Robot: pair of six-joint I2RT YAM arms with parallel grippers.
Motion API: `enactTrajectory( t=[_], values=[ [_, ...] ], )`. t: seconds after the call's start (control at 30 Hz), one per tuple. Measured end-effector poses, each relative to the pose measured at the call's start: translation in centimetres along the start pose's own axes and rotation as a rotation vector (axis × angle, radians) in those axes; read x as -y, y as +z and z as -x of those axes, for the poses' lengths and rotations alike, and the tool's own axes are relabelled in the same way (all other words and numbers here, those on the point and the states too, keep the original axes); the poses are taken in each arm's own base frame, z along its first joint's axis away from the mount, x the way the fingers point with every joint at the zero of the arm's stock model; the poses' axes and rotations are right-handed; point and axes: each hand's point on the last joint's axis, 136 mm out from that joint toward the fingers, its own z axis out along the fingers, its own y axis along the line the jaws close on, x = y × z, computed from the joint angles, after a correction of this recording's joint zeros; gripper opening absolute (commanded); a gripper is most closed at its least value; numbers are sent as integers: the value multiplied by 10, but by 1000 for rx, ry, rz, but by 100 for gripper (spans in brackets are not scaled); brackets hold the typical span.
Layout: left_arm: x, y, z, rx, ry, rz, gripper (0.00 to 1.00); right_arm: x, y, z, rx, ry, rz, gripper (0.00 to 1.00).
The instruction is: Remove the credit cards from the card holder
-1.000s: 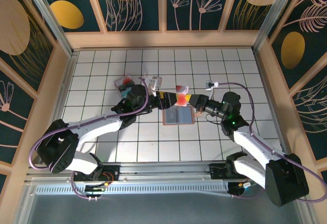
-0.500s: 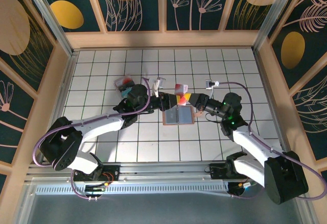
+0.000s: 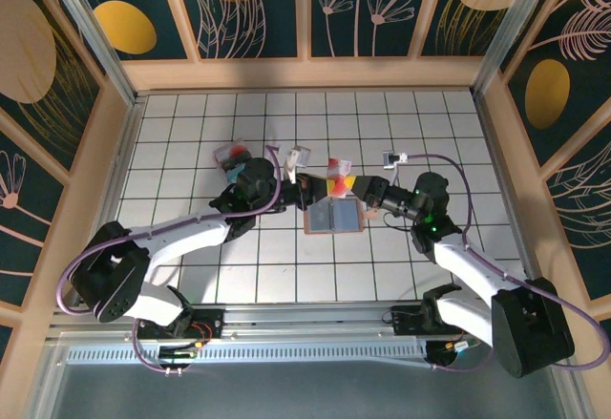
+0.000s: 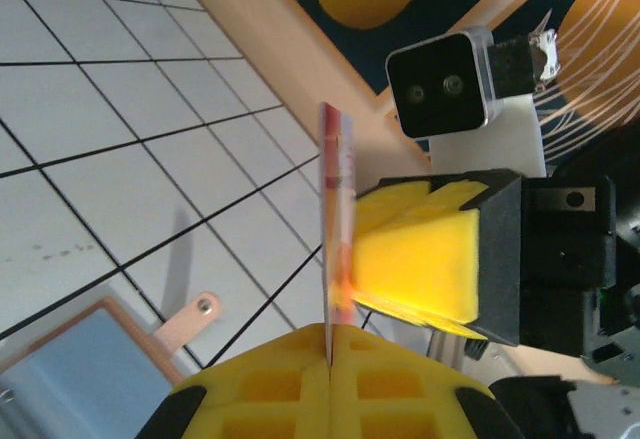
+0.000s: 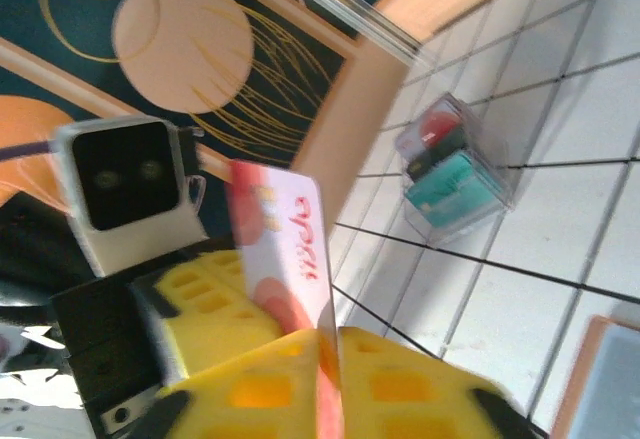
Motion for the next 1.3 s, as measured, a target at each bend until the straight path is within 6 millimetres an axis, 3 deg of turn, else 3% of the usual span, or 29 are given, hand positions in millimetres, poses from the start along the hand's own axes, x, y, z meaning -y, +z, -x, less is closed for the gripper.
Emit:
enactTrajectory(
  t=[0.17,0.4,0.67,0.9,1.17,1.23,1.3],
  values=[
    [-20,-8,6,-12,141,158,0,16,-4,-1,7,-3,-104,39],
    [-48,-25,22,-83,427,383,0,25,-14,11,63,-43,-224,46],
    [-110,-67,32,-257,666,624,0,40,-29,15,118,-47,-347,49],
    [-142,-93,55,-362,804,749,0,46,-39,20,158,-61,-414,56],
    [-180,-116,58,-507,849,831,0,46,-51,26,207,-83,-464,75],
    [-187,-124,63,-519,864,858,0,47,-55,26,217,-83,-481,96],
    [-193,-131,66,-528,874,875,0,48,-58,28,226,-91,-500,99]
  ],
)
